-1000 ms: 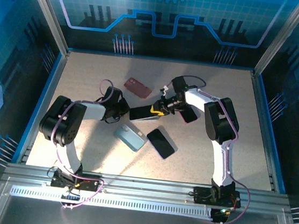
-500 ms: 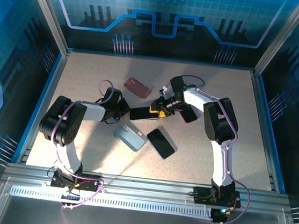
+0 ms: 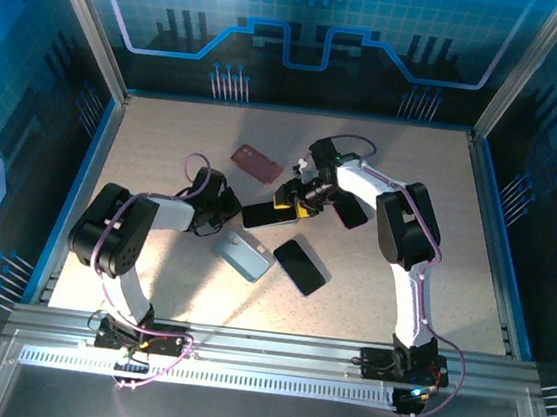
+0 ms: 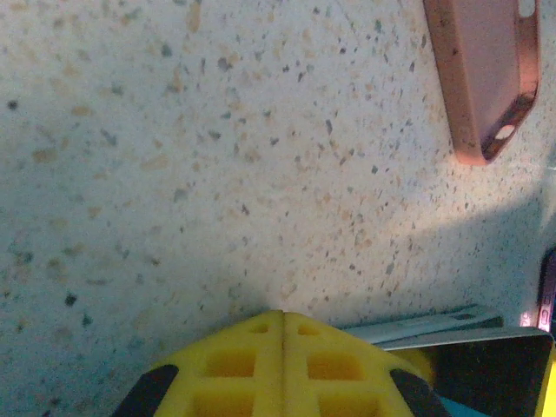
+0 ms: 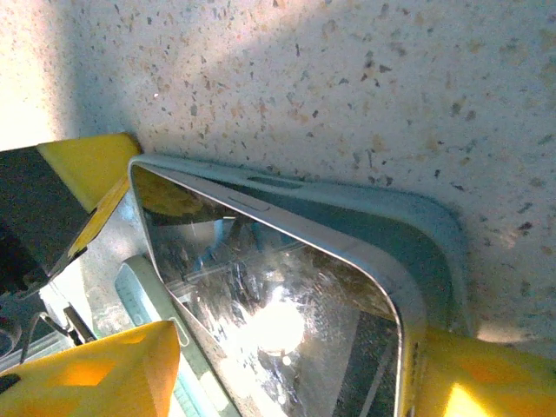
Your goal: Put the phone into the phone case
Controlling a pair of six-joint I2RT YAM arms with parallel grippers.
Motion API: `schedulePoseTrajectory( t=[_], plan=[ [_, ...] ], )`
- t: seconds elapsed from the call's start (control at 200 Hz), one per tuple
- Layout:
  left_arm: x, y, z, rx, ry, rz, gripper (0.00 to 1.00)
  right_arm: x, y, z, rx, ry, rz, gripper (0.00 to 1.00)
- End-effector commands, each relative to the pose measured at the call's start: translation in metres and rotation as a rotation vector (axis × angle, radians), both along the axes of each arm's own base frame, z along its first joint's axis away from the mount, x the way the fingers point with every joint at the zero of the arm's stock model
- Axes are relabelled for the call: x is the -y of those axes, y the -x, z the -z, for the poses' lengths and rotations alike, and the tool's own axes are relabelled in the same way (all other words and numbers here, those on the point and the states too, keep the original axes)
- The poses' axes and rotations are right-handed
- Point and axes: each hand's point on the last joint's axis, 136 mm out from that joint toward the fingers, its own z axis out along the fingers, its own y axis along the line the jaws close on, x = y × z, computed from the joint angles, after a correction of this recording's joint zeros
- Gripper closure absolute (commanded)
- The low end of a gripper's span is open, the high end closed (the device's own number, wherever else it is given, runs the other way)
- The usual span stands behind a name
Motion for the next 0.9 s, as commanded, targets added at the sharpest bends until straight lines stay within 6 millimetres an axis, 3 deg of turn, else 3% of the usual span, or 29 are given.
schedulePoseTrajectory(
  t=[0.0, 0.34, 0.896],
  plan=[
    [0.011, 0.019, 0.001, -0.031, 0.008, 0.066, 1.0, 0.024, 0.023, 0.03, -0.096, 0.181, 0.02, 0.34],
    [0.021, 0.016, 0.004, -0.026, 0.033, 0.068, 1.0, 0.02, 0.031, 0.034, -0.101, 0.224, 0.007, 0.32],
    [0.042, -0.03, -0.01, 0.03, 0.035, 0.089, 1.0, 0.046, 0.023, 0.014, -0.03, 0.292, 0.014, 0.17]
  ],
)
